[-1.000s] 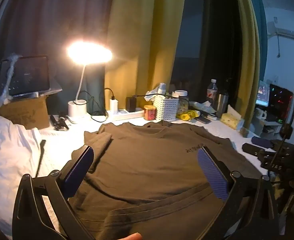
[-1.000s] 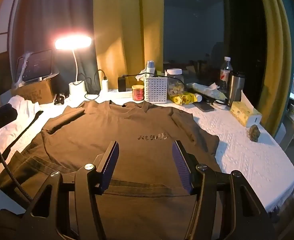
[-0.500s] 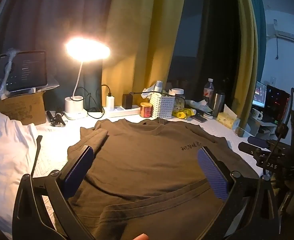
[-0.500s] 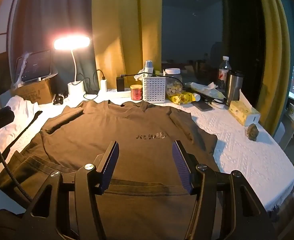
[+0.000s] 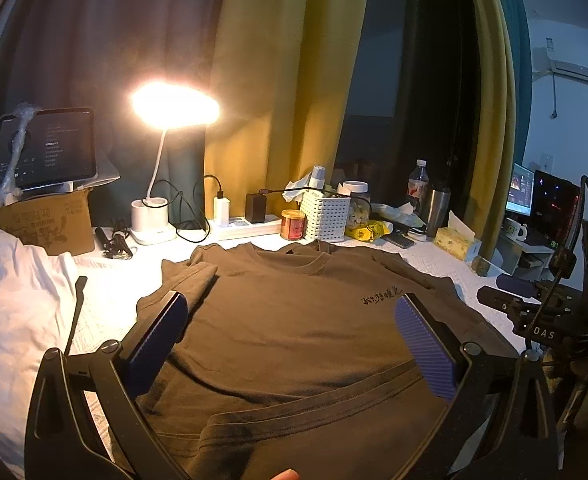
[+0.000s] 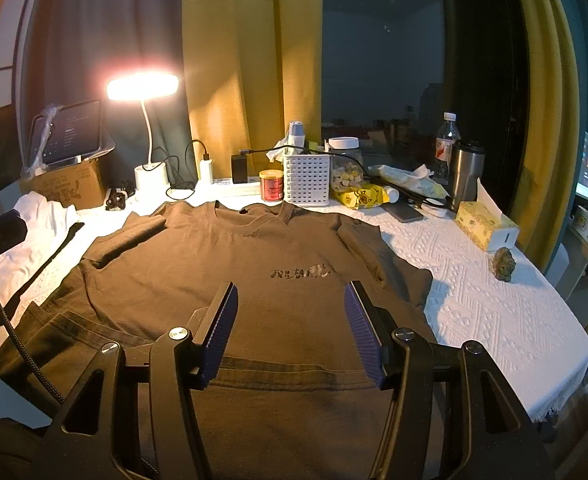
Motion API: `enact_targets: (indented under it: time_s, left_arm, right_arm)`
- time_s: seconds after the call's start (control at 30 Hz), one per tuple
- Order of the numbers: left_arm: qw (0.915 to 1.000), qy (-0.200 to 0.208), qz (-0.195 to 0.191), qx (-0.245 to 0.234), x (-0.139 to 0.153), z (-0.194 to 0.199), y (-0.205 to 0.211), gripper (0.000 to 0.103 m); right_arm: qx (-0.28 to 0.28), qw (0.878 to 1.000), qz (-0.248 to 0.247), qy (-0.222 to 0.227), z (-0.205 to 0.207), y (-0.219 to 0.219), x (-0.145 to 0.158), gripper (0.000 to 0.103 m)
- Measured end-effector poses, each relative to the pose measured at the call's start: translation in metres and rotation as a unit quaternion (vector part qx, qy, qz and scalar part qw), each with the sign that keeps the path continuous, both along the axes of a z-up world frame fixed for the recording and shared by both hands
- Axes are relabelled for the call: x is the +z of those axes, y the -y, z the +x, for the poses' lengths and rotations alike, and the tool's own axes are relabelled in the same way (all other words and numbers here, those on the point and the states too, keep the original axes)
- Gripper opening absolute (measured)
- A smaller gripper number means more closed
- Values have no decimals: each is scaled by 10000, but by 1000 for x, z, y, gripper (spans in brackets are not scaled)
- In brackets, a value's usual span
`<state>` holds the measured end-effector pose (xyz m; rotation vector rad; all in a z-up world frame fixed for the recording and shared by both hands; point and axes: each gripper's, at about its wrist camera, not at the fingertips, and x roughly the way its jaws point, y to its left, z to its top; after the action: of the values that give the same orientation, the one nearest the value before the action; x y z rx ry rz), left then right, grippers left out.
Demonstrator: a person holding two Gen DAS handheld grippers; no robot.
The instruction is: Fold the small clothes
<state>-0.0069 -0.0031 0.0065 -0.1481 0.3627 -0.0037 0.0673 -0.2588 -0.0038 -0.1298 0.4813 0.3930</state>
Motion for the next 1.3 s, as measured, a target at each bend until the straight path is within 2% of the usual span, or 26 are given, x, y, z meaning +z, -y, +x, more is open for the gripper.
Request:
enact_targets:
  time_s: [1.3]
  left_arm:
    - [10000, 62, 10, 20, 2, -3, -1, 102]
  right_arm:
    - [-5, 10000, -14, 3, 1, -1, -1, 59]
